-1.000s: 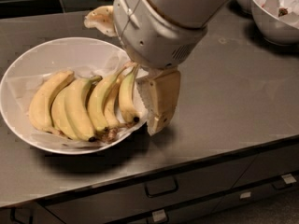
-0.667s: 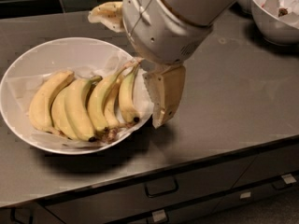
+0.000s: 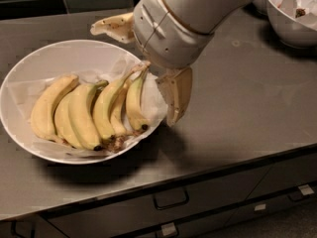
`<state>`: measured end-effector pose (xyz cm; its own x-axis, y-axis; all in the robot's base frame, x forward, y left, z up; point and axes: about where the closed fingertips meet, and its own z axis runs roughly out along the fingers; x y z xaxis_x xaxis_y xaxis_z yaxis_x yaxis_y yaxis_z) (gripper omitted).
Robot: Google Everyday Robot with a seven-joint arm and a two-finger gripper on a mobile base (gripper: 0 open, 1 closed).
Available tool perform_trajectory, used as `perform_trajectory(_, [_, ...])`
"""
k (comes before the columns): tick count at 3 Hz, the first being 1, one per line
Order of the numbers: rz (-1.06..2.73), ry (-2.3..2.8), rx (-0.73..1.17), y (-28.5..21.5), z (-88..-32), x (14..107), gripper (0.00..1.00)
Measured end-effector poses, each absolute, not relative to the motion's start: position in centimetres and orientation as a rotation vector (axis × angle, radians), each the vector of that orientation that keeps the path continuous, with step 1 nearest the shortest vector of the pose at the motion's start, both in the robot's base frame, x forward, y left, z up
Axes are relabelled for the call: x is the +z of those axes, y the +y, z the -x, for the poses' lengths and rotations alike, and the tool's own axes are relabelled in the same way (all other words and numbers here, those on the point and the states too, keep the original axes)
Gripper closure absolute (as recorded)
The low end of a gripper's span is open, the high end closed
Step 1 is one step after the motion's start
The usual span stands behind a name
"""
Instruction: Pick banana from white bowl
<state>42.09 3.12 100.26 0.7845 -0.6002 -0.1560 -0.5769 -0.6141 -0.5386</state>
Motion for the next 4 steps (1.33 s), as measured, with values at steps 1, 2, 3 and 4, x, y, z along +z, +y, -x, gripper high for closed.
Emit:
perform_trajectory(1, [2.505, 0.699, -0.044, 5.2, -42.1, 98.6, 0.0])
perform_trajectory(2, [2.546, 0.63, -0.037, 6.0, -42.2, 97.9, 0.0])
perform_trajectory(3, [2.546, 0.63, -0.037, 6.0, -42.2, 97.9, 0.0])
perform_trajectory(4, [2.586, 0.563, -0.003, 6.6, -43.0, 97.2, 0.0])
